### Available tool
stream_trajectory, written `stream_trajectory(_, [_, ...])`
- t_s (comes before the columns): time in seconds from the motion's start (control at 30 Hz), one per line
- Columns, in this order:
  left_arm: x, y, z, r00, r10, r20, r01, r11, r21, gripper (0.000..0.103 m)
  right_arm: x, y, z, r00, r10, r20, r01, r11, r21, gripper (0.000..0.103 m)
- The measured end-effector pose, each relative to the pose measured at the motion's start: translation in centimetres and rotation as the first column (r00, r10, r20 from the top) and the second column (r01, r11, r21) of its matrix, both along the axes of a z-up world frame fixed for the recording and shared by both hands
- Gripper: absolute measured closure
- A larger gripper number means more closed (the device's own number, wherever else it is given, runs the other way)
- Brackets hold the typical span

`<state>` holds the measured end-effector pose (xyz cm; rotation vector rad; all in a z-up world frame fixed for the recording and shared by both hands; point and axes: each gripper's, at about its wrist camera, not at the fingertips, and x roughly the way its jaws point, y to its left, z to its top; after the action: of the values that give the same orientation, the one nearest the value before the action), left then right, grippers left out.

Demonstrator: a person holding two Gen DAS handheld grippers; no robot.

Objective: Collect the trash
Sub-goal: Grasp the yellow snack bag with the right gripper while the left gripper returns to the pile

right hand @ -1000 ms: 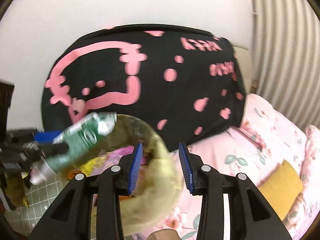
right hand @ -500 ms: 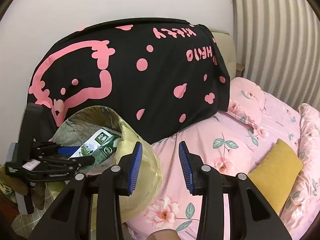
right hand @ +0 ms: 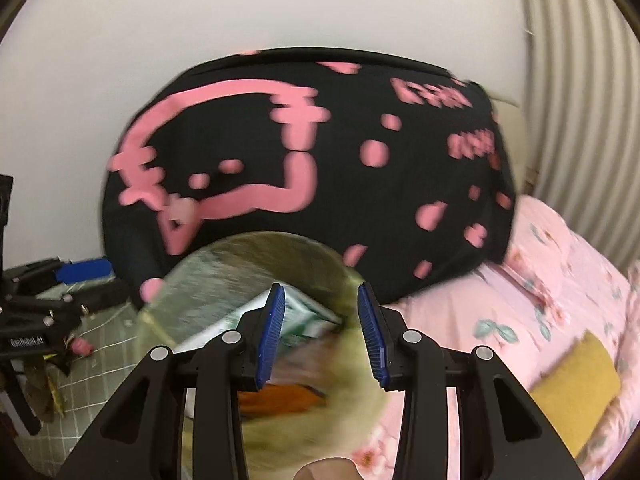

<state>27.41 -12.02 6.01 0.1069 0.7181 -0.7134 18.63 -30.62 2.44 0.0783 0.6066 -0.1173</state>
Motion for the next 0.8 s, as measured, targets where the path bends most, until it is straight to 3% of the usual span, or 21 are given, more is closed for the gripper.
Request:
stream_trajectory(0.13, [0.2, 5.4, 0.5, 0.988, 0.148, 0.037, -0.148, 0.989, 0.010, 0.041, 2.5, 4.4, -0.4, 0.993, 0.118, -0.015, -0.118, 0.993, 0.003, 0.067])
stream_trajectory(0.33, [0.5, 14.6, -0.5, 0.931, 0.365, 0.020, -0.365, 0.931, -0.013, 0.041, 5.3, 11.8, -1.4, 0.958, 0.285, -0.034, -0.285, 0.959, 0.005, 0.067])
stream_trajectory(0.47, [-0.1, 20.9, -2.0, 0.861, 0.508, 0.011, -0.508, 0.861, 0.025, 0.041, 7.0, 17.7, -3.0, 0.907, 0.415, -0.065, -0.415, 0.909, 0.015, 0.056])
stream_trajectory(0.57, [-0.9, 25.1, -3.1, 0.809, 0.588, -0.014, -0.588, 0.809, 0.029, 0.041, 8.0, 21.9, -4.6, 0.854, 0.510, -0.099, -0.509, 0.860, 0.038, 0.055])
stream_trajectory(0.8, [-3.9, 35.1, -5.3, 0.646, 0.759, -0.085, -0.758, 0.651, 0.052, 0.041, 9.5, 29.3, -7.5, 0.756, 0.626, -0.193, -0.621, 0.779, 0.094, 0.054])
